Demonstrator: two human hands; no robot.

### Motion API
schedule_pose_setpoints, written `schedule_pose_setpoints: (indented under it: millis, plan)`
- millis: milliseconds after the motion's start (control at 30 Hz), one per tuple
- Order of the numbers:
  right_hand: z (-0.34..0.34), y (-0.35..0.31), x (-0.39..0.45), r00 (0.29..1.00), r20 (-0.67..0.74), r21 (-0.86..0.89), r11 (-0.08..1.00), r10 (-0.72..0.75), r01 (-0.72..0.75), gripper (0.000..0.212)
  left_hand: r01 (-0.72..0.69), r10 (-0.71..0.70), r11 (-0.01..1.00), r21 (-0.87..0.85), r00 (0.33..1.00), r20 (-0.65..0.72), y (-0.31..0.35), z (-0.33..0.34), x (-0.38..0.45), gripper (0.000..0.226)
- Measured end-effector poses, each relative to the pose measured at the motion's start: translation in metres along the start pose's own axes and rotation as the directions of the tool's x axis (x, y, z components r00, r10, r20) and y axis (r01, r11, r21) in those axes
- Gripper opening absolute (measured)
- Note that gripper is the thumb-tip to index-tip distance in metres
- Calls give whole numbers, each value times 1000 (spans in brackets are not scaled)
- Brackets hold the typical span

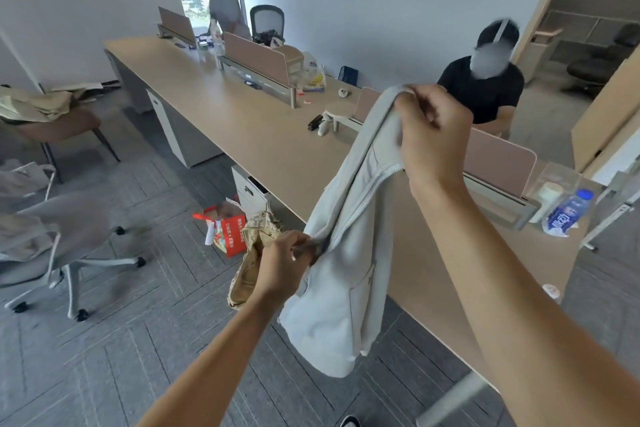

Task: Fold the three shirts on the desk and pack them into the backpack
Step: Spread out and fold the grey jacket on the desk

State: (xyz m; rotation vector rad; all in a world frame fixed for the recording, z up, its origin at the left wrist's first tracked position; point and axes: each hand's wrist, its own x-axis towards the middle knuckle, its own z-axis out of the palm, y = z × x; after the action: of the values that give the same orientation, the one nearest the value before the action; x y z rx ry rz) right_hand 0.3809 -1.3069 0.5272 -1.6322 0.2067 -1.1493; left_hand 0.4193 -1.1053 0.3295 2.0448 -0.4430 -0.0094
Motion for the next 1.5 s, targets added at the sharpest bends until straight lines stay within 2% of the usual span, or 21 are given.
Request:
schedule_pose_setpoints:
  millis: [167,300,433,600,700,900,1000,1100,1267,1367,1500]
  plan:
    - [3,49,48,1000,-12,-12,1000,10,-10,13,-17,17,1000,-1,989,-149,14,3,71,22]
    - [-1,84,79,995,-64,-40,996,74,-77,11,-80,45,991,-112,958,-284,44,-8,145,26]
    - [-7,99,105,984,-166,-104,992,60,-78,9,-127,41,960,-251,946,-323,82,-7,214,30]
    - [-4,114,138,954,-296,-194,976,35,-96,13,-218,117,901,-375,955,-274,124,11,302,35]
    - [-1,121,155,924,-382,-271,955,12,-124,9,-214,116,851,-480,967,-225,148,23,344,23]
    - [-3,118,192,814,-579,-311,935,-45,-169,14,-319,283,800,-509,947,-150,195,30,408,28]
    - [-5,117,214,786,-615,-310,936,-64,-167,9,-324,295,795,-513,945,-140,218,40,436,18]
    - [-8,128,238,764,-643,-311,931,-56,-193,8,-324,323,773,-545,941,-102,234,62,460,19]
    - [-26,196,264,747,-665,-288,924,-3,-253,11,-263,296,809,-525,955,-21,223,133,496,21]
    - [-47,256,277,734,-676,-278,899,66,-337,9,-234,286,831,-505,958,28,206,189,519,20]
    - [-72,346,294,709,-688,-262,857,157,-444,17,-154,224,891,-427,968,117,178,273,548,12]
